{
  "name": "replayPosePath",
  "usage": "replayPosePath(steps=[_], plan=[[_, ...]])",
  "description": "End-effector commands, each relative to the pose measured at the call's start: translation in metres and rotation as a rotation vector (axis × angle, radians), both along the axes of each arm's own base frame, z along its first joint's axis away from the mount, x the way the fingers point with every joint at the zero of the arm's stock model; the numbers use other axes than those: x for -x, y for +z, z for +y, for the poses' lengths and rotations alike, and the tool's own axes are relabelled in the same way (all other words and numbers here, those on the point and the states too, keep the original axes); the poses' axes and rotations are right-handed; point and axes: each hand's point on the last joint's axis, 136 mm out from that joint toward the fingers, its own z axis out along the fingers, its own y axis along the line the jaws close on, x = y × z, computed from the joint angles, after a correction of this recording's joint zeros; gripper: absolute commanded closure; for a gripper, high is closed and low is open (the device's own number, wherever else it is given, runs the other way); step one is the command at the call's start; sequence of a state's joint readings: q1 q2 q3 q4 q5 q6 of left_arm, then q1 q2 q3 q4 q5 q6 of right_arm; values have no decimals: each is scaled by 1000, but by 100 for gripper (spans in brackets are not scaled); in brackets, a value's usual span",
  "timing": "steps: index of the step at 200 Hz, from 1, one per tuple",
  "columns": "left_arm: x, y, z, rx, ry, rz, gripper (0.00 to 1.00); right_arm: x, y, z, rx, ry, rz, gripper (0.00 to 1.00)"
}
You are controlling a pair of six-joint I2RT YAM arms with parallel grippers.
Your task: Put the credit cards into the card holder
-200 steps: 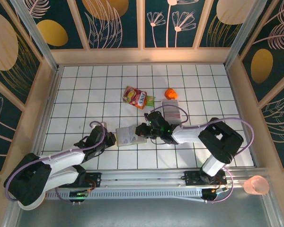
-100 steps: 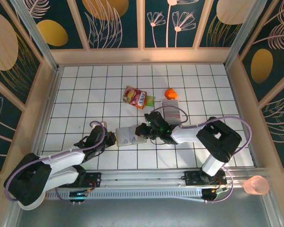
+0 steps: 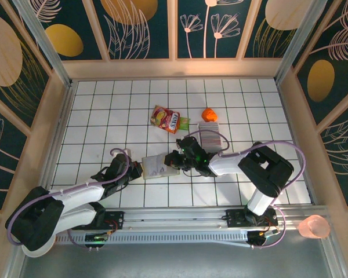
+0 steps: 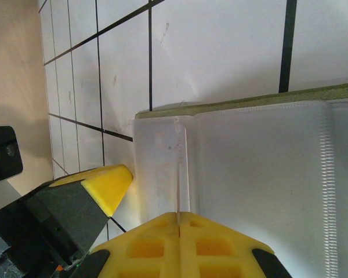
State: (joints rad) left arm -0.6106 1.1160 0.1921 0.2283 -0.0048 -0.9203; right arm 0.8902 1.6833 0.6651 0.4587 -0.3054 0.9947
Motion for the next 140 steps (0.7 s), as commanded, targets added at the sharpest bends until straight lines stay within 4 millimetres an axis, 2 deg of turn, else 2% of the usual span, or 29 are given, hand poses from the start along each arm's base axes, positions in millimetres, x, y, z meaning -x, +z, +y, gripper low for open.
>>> replayPosePath(steps=[1, 44, 110, 140], plan=[[2, -4, 2, -7, -3, 0, 100, -1, 1, 1, -1, -2, -8, 100], [2, -5, 2, -8, -6, 1, 100, 5, 0, 11, -15, 16, 18, 100], [0, -8, 0, -5, -8, 9, 100, 10, -9, 2, 62, -20, 48, 100], [0, -10, -2, 0, -15, 17, 100, 11, -7, 7, 44, 0, 40, 100]])
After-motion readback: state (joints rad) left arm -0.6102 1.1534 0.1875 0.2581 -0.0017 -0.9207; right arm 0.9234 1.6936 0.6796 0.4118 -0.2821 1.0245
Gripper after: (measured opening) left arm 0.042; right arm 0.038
